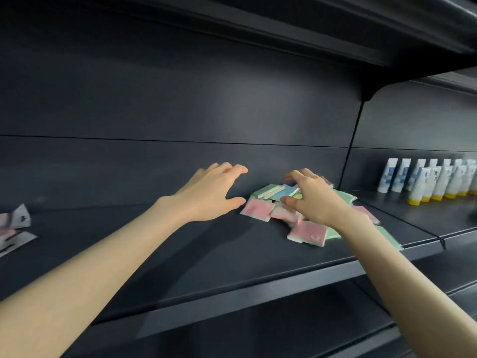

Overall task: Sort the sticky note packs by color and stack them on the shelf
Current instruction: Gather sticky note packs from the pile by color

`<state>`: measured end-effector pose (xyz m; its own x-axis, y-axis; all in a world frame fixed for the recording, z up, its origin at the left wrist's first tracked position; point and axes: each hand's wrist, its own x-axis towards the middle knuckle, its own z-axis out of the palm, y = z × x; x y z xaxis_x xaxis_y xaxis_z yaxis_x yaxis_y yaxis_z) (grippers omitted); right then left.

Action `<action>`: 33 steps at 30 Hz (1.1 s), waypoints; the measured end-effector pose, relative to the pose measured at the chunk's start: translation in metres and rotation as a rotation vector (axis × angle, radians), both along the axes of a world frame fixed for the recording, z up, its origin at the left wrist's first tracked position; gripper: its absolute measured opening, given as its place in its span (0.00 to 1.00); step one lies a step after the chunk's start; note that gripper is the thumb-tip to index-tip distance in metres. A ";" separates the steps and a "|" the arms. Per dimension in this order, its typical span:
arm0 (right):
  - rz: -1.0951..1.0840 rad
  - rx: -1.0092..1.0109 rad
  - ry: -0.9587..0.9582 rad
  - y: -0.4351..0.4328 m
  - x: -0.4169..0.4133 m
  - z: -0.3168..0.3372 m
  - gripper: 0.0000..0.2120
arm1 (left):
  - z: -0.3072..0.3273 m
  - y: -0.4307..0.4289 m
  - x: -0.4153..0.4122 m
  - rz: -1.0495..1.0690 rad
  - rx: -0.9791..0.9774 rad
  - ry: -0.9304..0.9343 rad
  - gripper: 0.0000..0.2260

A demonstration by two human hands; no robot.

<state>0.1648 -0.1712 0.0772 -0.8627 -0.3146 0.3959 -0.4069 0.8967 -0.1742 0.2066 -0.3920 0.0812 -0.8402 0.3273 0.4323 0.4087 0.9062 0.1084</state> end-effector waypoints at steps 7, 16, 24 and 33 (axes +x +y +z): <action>-0.046 0.029 -0.026 0.043 -0.070 -0.005 0.24 | -0.007 0.043 -0.076 -0.038 0.023 -0.033 0.23; -0.098 0.006 -0.078 0.107 -0.148 -0.006 0.22 | -0.016 0.103 -0.172 -0.110 0.063 -0.098 0.21; -0.041 0.005 -0.108 0.172 -0.207 -0.020 0.21 | -0.034 0.167 -0.221 -0.080 0.089 -0.145 0.21; 0.164 0.013 -0.240 0.240 -0.247 -0.045 0.21 | -0.063 0.242 -0.221 0.116 0.210 -0.184 0.20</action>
<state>-0.0819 0.0692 0.0323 -0.8684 -0.4613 0.1817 -0.4952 0.8249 -0.2724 -0.0143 -0.1503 0.0181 -0.9372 0.1443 0.3174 0.2601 0.8955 0.3610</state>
